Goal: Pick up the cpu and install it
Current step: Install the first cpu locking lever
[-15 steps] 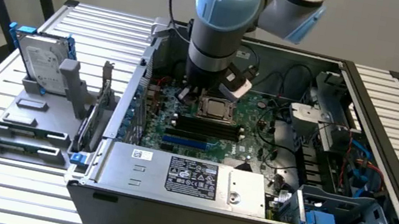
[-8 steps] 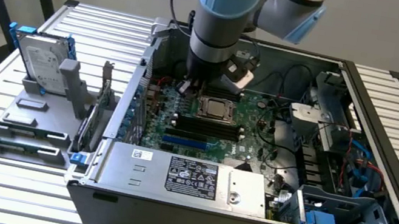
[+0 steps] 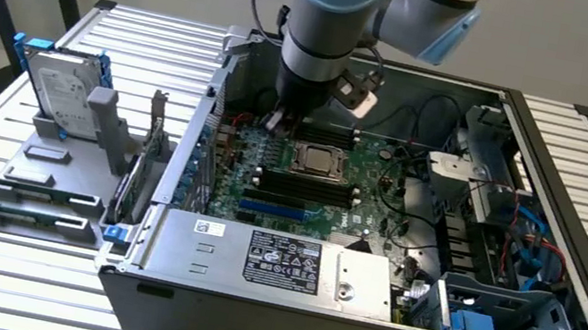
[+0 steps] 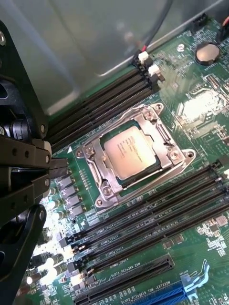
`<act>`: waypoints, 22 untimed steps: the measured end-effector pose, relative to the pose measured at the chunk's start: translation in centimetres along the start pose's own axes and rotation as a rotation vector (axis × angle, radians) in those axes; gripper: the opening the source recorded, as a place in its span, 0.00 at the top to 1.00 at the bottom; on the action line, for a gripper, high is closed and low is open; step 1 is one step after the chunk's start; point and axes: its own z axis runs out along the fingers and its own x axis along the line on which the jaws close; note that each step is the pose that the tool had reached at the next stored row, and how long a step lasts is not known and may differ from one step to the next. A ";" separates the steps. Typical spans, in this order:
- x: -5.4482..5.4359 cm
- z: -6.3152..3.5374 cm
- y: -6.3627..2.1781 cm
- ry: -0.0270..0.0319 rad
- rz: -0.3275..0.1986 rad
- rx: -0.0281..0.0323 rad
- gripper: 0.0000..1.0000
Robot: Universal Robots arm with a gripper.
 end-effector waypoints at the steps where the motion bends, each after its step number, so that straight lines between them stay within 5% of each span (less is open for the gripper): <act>1: 0.1 -0.13 -0.06 -0.0037 -0.011 0.0018 0.89; 7: 0.5 -0.87 -0.34 -0.0245 -0.068 0.0105 0.89; 15: 0.6 -1.36 -0.46 -0.0571 -0.136 0.0075 0.89; 22: 0.6 -1.45 -0.48 -0.0646 -0.204 0.0042 0.89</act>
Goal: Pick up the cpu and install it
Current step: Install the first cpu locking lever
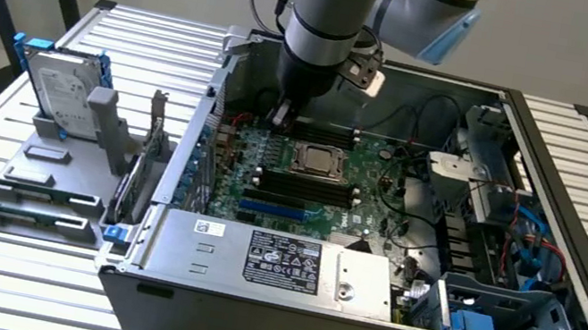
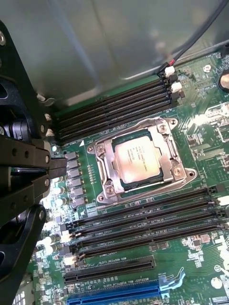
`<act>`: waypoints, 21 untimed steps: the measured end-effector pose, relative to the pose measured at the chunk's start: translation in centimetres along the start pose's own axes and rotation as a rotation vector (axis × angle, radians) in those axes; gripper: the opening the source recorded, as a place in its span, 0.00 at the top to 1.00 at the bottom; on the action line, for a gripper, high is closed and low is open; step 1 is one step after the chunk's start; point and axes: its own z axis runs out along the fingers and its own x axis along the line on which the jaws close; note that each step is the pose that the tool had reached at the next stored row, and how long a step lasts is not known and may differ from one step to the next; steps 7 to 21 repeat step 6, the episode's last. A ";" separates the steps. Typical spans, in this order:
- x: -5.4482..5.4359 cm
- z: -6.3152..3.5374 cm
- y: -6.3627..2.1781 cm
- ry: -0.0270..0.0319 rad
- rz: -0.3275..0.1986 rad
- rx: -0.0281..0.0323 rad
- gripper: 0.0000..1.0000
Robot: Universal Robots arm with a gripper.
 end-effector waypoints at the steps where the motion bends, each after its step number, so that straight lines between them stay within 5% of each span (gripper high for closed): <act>1: 0.0 0.00 0.00 0.0005 0.000 0.0003 0.89; 21: 0.0 -0.01 0.00 0.0004 0.000 0.0003 0.89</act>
